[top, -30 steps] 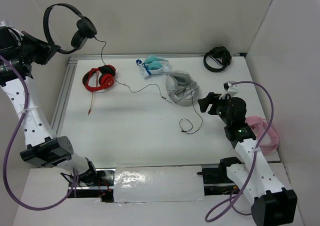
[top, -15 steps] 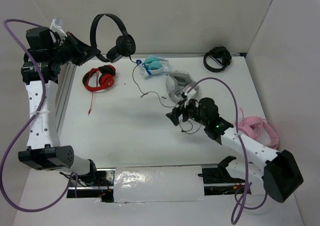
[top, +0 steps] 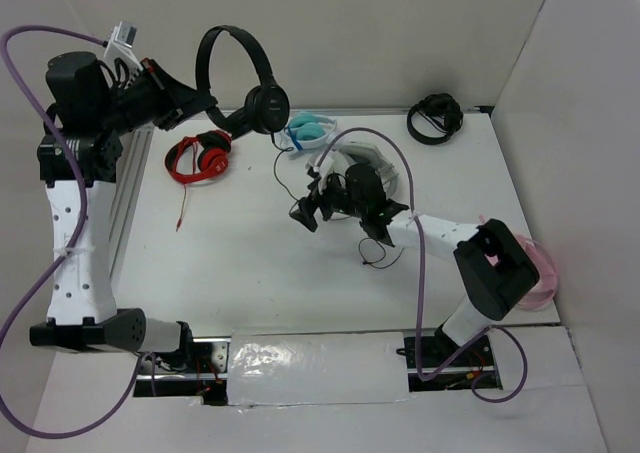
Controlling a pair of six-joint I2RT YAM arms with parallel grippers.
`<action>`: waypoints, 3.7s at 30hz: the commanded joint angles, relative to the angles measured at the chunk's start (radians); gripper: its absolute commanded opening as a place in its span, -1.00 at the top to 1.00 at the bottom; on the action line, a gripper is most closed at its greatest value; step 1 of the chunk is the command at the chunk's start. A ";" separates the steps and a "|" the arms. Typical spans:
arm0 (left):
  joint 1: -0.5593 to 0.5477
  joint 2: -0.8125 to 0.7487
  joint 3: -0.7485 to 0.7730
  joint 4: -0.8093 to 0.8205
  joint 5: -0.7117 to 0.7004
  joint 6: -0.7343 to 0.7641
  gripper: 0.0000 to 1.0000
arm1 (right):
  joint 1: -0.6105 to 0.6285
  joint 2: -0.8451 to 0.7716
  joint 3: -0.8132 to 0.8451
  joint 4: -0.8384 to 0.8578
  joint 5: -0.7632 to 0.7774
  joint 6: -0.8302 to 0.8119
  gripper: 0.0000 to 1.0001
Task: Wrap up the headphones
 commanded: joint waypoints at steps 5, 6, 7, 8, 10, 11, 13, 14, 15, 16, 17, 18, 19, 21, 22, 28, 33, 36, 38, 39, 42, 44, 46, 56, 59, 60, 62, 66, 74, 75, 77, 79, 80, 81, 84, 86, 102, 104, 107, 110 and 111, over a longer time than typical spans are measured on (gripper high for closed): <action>-0.015 -0.160 -0.118 0.131 0.024 -0.092 1.00 | 0.048 0.077 0.054 0.344 -0.111 0.070 -0.86; -0.015 -0.157 -0.122 0.143 0.044 -0.092 1.00 | 0.049 0.094 0.095 0.341 -0.131 0.087 -0.70; -0.015 -0.152 -0.109 0.140 0.067 -0.085 1.00 | 0.049 0.111 0.115 0.309 -0.153 0.091 -0.09; -0.015 -0.146 -0.101 0.143 0.095 -0.074 1.00 | 0.044 0.138 0.137 0.283 -0.179 0.088 0.21; -0.018 -0.134 -0.086 0.156 0.169 -0.024 1.00 | 0.019 0.160 0.169 0.244 -0.242 0.096 0.61; -0.019 -0.134 -0.086 0.168 0.205 0.001 1.00 | 0.010 0.162 0.155 0.248 -0.245 0.108 0.67; -0.035 -0.137 -0.098 0.160 0.197 0.041 1.00 | -0.025 0.146 0.146 0.246 -0.236 0.153 1.00; -0.042 -0.155 -0.116 0.174 0.192 0.065 1.00 | -0.037 0.139 0.149 0.224 -0.219 0.185 1.00; -0.052 -0.162 -0.154 0.186 0.143 0.100 1.00 | -0.062 0.119 0.160 0.140 -0.172 0.185 1.00; -0.087 -0.169 -0.176 0.205 0.120 0.134 1.00 | -0.071 0.110 0.173 0.082 -0.144 0.180 1.00; -0.101 -0.180 -0.199 0.215 0.108 0.168 1.00 | -0.082 0.100 0.213 0.024 -0.097 0.183 1.00; -0.127 -0.178 -0.237 0.219 0.094 0.214 1.00 | -0.091 0.084 0.241 -0.115 -0.007 0.179 1.00; -0.139 -0.182 -0.259 0.240 0.106 0.252 1.00 | -0.112 0.074 0.281 -0.177 0.041 0.179 1.00; -0.205 -0.185 -0.338 0.272 0.117 0.364 1.00 | -0.131 0.057 0.322 -0.329 0.214 0.171 1.00; -0.235 -0.191 -0.367 0.310 0.097 0.404 1.00 | -0.148 0.053 0.363 -0.372 0.267 0.124 1.00; -0.479 -0.160 -0.539 0.370 -0.196 0.564 1.00 | -0.206 0.063 0.574 -0.658 0.519 0.099 1.00; -0.599 -0.093 -0.635 0.390 -0.444 0.560 1.00 | -0.243 -0.004 0.603 -0.709 0.535 0.145 1.00; -0.590 -0.054 -0.564 0.332 -0.455 0.489 1.00 | -0.251 -0.102 0.445 -0.632 0.407 0.189 0.42; -0.548 -0.056 -0.494 0.300 -0.427 0.420 1.00 | -0.269 -0.273 0.241 -0.367 0.294 0.307 0.29; -0.547 -0.060 -0.494 0.295 -0.426 0.420 1.00 | -0.281 -0.274 0.176 -0.365 0.293 0.308 0.30; -0.481 -0.083 -0.451 0.252 -0.415 0.349 1.00 | -0.333 -0.485 -0.030 -0.105 0.169 0.452 -0.60; -0.461 -0.080 -0.408 0.187 -0.519 0.274 1.00 | -0.340 -0.584 -0.056 -0.052 0.099 0.505 -0.99; -0.426 -0.076 -0.366 0.148 -0.556 0.213 1.00 | -0.340 -0.590 -0.014 -0.093 0.063 0.501 -0.99; -0.222 0.030 0.003 -0.102 -0.511 0.013 1.00 | -0.203 -0.699 -0.245 0.037 0.171 0.423 -0.99; -0.191 0.036 0.060 -0.122 -0.521 -0.013 1.00 | -0.148 -0.727 -0.361 0.125 0.233 0.423 -0.99; -0.181 0.029 0.065 -0.124 -0.521 -0.025 1.00 | -0.113 -0.728 -0.398 0.141 0.253 0.408 -0.99; -0.152 0.023 0.076 -0.128 -0.494 -0.045 1.00 | -0.079 -0.722 -0.434 0.191 0.319 0.418 -0.99; -0.130 -0.023 0.024 -0.110 -0.485 -0.092 1.00 | 0.022 -0.661 -0.501 0.313 0.344 0.395 -0.99; -0.104 -0.017 0.082 -0.147 -0.434 -0.123 1.00 | 0.174 -0.339 -0.431 0.494 0.533 0.388 -0.99; -0.102 -0.019 0.089 -0.147 -0.428 -0.126 1.00 | 0.186 -0.264 -0.416 0.527 0.530 0.375 -0.99; -0.101 -0.024 0.103 -0.153 -0.425 -0.132 1.00 | 0.190 -0.198 -0.367 0.545 0.504 0.372 -0.99; -0.096 -0.031 0.109 -0.159 -0.425 -0.138 1.00 | 0.193 -0.098 -0.302 0.537 0.435 0.395 -0.99; -0.095 -0.036 0.112 -0.157 -0.411 -0.140 1.00 | 0.194 -0.034 -0.290 0.572 0.413 0.403 -0.99; -0.093 -0.042 0.112 -0.154 -0.400 -0.140 1.00 | 0.199 -0.004 -0.284 0.606 0.415 0.415 -0.99; -0.092 -0.059 0.112 -0.151 -0.371 -0.140 1.00 | 0.203 0.098 -0.219 0.724 0.439 0.423 -0.99; -0.088 -0.068 0.105 -0.148 -0.351 -0.142 1.00 | 0.202 0.157 -0.156 0.692 0.476 0.430 -0.99; -0.073 -0.310 -0.277 0.024 -0.337 -0.089 1.00 | -0.037 0.070 -0.085 0.393 -0.010 0.362 1.00; -0.067 -0.318 -0.311 0.045 -0.317 -0.068 1.00 | -0.053 0.012 -0.133 0.260 0.040 0.349 1.00; -0.067 -0.324 -0.412 0.179 -0.217 0.054 1.00 | -0.068 -0.064 -0.092 -0.037 0.022 0.264 1.00; -0.081 -0.310 -0.492 0.291 -0.006 0.257 1.00 | -0.083 -0.085 -0.053 -0.306 0.052 0.248 1.00; -0.104 -0.306 -0.510 0.316 0.009 0.285 1.00 | -0.088 -0.107 -0.047 -0.392 0.074 0.257 1.00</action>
